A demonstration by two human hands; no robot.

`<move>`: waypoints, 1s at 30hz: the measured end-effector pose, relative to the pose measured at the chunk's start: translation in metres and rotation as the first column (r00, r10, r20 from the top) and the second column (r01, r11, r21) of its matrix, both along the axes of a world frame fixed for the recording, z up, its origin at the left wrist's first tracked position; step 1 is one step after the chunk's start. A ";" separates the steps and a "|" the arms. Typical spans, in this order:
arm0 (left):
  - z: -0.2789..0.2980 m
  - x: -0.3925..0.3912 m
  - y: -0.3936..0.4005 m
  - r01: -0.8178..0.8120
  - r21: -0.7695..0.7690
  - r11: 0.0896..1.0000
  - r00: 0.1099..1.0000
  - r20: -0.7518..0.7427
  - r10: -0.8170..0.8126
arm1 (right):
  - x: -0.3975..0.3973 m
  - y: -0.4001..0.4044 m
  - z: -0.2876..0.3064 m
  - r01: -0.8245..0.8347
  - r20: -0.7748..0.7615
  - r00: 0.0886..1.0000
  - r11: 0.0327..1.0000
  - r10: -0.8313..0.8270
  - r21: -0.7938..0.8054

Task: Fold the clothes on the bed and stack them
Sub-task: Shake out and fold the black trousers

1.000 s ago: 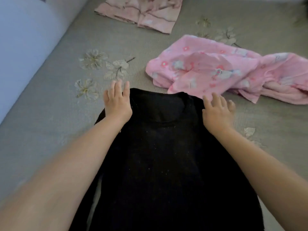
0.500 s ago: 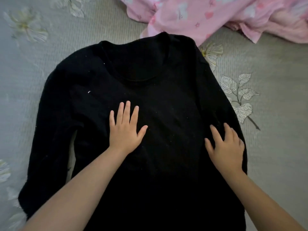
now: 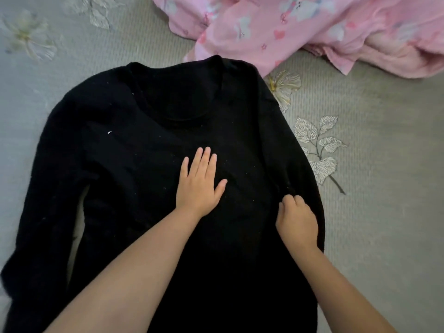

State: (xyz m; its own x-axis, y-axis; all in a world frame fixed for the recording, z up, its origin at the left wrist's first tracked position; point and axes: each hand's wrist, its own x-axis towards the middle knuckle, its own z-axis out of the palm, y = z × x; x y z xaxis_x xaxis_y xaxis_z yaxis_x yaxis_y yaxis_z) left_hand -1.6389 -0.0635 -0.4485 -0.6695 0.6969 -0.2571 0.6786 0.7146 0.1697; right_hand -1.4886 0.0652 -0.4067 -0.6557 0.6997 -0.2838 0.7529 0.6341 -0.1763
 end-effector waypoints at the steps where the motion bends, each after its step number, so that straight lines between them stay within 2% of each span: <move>1: -0.001 0.000 0.000 0.001 -0.009 1.000 1.000 -0.004 -0.001 | -0.001 0.012 0.001 0.058 -0.064 0.996 0.998 -0.059 -0.027; 3: -0.002 0.000 0.000 0.005 -0.022 1.000 1.000 -0.016 -0.005 | -0.008 0.051 0.013 0.188 -0.194 0.962 0.982 -0.191 -0.033; 4: -0.003 0.000 0.000 0.000 -0.025 1.000 1.000 -0.021 -0.001 | -0.012 0.075 0.020 0.237 -0.210 0.949 0.971 -0.235 -0.016; 6: -0.003 0.000 0.002 -0.005 -0.025 1.000 1.000 -0.009 0.004 | -0.022 0.124 0.033 0.262 -0.126 0.958 0.965 -0.259 0.009; 9: -0.004 0.001 0.002 -0.014 -0.029 0.999 1.000 0.002 0.015 | -0.040 0.148 0.041 0.122 -0.033 0.992 0.992 -0.122 0.008; 13: -0.001 0.000 0.004 -0.021 -0.053 0.998 1.000 0.002 0.021 | -0.043 0.075 0.018 -0.089 0.012 0.996 0.989 0.091 -0.120; 16: -0.001 0.000 0.005 -0.026 -0.062 0.998 1.000 -0.003 0.026 | -0.038 0.035 -0.003 -0.183 0.077 0.980 0.982 0.186 -0.048; 20: -0.002 -0.001 0.006 -0.021 -0.084 0.996 1.000 -0.007 0.021 | -0.041 0.058 -0.005 -0.152 0.010 0.988 0.988 0.152 0.033; 23: -0.002 -0.002 0.005 -0.019 -0.083 0.996 1.000 0.001 0.019 | -0.050 0.106 0.013 -0.007 -0.105 0.994 0.999 0.011 0.045; 25: -0.003 -0.002 0.005 -0.025 -0.071 0.997 1.000 0.005 0.026 | -0.059 0.145 0.027 0.093 -0.119 0.989 0.995 -0.087 0.042; 28: -0.001 -0.002 0.006 -0.035 -0.061 0.997 0.999 0.013 0.036 | -0.069 0.174 0.037 0.042 -0.047 0.998 0.999 -0.041 0.015; 30: 0.001 -0.002 0.007 -0.048 -0.048 0.998 0.998 0.032 0.050 | -0.070 0.151 0.037 -0.054 -0.048 0.998 0.998 0.052 -0.039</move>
State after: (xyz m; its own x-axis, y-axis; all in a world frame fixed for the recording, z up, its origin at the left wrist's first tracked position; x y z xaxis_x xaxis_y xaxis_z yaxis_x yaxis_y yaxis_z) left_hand -1.6409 -0.0565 -0.4470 -0.6933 0.6500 -0.3113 0.6372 0.7546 0.1565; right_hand -1.5582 0.2159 -0.3699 -0.7045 0.6525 -0.2791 0.7090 0.6643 -0.2367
